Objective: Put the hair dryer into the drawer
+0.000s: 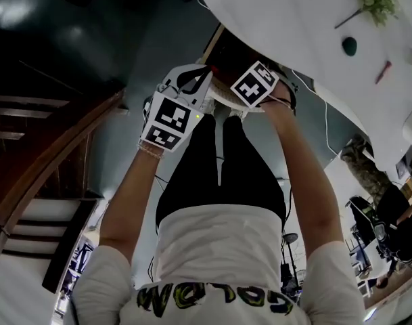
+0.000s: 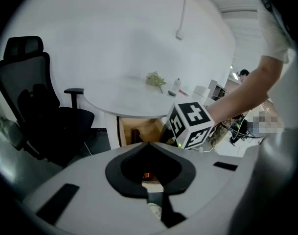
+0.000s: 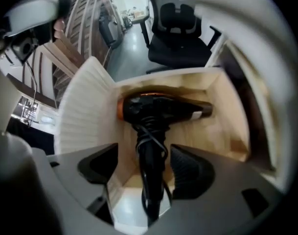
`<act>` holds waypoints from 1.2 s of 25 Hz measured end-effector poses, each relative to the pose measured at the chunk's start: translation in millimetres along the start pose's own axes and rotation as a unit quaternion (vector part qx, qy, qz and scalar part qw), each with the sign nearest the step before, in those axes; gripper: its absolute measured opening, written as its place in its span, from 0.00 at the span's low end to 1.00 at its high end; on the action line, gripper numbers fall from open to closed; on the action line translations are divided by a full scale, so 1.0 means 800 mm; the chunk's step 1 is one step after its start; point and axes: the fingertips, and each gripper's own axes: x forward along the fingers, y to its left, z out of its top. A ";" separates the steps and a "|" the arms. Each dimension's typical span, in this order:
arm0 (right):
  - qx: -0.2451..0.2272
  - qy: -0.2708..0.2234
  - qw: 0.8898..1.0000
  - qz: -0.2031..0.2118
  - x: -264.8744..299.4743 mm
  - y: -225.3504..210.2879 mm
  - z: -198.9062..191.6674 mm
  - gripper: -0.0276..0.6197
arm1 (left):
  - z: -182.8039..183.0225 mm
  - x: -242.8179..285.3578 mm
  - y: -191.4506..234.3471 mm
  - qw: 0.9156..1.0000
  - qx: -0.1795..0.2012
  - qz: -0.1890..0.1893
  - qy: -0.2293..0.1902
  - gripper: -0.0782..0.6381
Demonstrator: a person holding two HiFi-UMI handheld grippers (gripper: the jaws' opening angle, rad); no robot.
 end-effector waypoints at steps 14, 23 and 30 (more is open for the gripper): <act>0.120 -0.270 0.955 -0.031 -0.264 0.008 -0.004 0.29 | 0.089 -0.102 -0.058 0.994 -0.058 0.011 -0.090 0.13; 0.149 -0.427 0.887 -0.096 -0.462 0.028 -0.016 0.16 | 0.199 -0.193 -0.118 0.980 -0.050 0.015 -0.191 0.13; 0.130 -0.502 0.845 -0.129 -0.590 0.063 -0.033 0.13 | 0.292 -0.263 -0.169 0.962 -0.016 0.025 -0.272 0.13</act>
